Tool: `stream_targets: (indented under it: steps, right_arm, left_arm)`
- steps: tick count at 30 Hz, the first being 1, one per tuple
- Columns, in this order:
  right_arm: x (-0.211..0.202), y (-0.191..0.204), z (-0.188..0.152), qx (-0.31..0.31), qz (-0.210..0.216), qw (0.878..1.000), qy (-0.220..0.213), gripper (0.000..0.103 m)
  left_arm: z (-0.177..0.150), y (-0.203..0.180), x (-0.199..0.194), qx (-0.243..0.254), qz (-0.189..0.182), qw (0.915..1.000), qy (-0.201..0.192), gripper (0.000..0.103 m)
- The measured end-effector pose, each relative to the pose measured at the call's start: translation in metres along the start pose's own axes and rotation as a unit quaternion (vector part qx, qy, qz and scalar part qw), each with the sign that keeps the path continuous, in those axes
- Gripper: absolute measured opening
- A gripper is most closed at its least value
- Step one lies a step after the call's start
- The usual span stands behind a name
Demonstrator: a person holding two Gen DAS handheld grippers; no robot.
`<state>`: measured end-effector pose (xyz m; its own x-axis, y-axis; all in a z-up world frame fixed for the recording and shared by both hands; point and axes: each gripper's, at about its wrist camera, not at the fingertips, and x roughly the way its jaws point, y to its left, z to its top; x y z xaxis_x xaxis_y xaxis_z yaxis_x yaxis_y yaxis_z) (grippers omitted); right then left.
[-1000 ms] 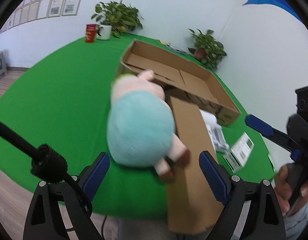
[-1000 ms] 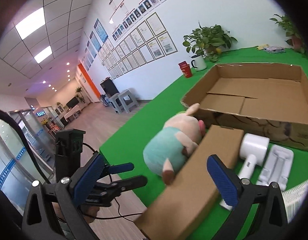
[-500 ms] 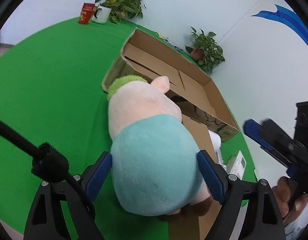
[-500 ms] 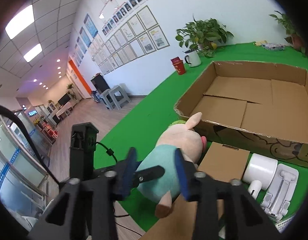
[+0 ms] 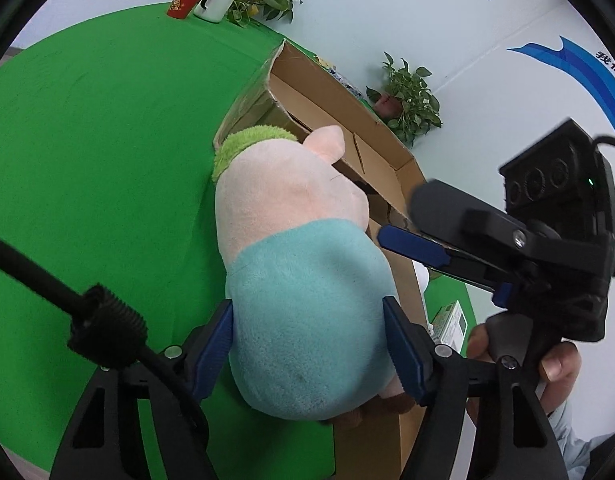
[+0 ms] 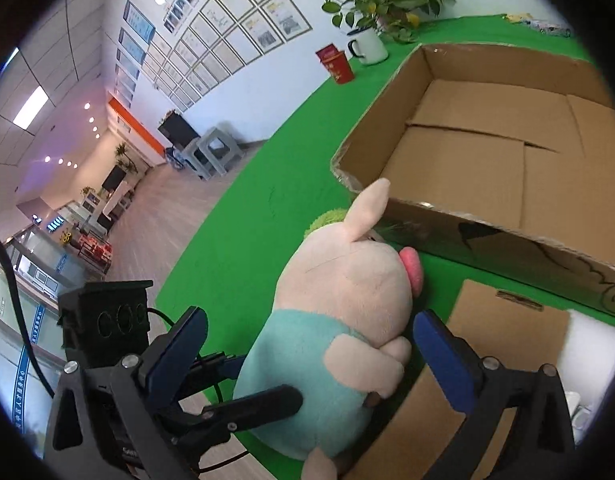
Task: Organize objects
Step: 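Close the right gripper on the plush pig's body and lift it, then carry the plush pig with the right gripper over the large cardboard box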
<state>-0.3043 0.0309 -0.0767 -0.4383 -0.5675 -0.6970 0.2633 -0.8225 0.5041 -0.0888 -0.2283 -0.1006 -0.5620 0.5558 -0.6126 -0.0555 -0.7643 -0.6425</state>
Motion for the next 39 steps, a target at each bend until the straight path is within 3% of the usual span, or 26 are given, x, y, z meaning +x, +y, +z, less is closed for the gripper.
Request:
stream_targets:
  steps: [7, 11, 13, 15, 17, 18, 22, 27, 32, 34, 39]
  right_arm:
    - [0.025, 0.029, -0.005, -0.031, -0.015, 0.997, 0.063, 0.101]
    - [0.018, 0.048, -0.012, -0.065, -0.067, 0.994, 0.062, 0.074]
    - [0.015, 0.052, -0.016, -0.07, -0.1, 0.99, 0.064, 0.071]
    - [0.013, 0.051, -0.019, -0.067, -0.116, 0.989, 0.065, 0.072]
    - [0.014, 0.044, -0.016, -0.052, -0.119, 0.989, 0.071, 0.074]
    - [0.014, 0.039, -0.014, -0.042, -0.123, 0.989, 0.074, 0.076]
    - [0.019, 0.022, -0.008, -0.01, -0.127, 0.988, 0.092, 0.082]
    - [0.015, 0.008, -0.008, 0.016, -0.111, 0.988, 0.105, 0.081]
    - [0.01, 0.004, -0.015, 0.017, -0.109, 0.99, 0.093, 0.079]
    - [0.007, 0.006, -0.017, 0.009, -0.114, 0.99, 0.083, 0.076]
    - [-0.004, 0.008, -0.024, 0.021, -0.125, 0.99, 0.056, 0.068]
  left_arm:
    - [-0.027, 0.022, -0.028, -0.014, -0.021, 0.9997, -0.005, 0.056]
    - [-0.044, 0.024, -0.048, 0.0, -0.018, 0.9998, 0.0, 0.044]
    - [-0.048, 0.023, -0.056, 0.014, -0.012, 0.9998, 0.003, 0.032]
    - [-0.051, 0.025, -0.055, 0.012, -0.012, 0.9998, 0.007, 0.031]
    - [-0.048, 0.029, -0.054, 0.0, -0.021, 0.9998, 0.001, 0.034]
    - [-0.047, 0.031, -0.052, -0.005, -0.022, 0.9998, -0.003, 0.041]
    - [-0.049, 0.044, -0.043, -0.051, -0.014, 0.9986, -0.006, 0.083]
    - [-0.056, 0.06, -0.02, -0.101, -0.061, 0.9925, 0.033, 0.1]
    - [-0.062, 0.058, -0.014, -0.099, -0.064, 0.9928, 0.018, 0.098]
    - [-0.064, 0.053, -0.013, -0.077, -0.037, 0.9962, 0.012, 0.083]
    - [-0.063, 0.048, -0.021, -0.056, -0.039, 0.9976, 0.009, 0.07]
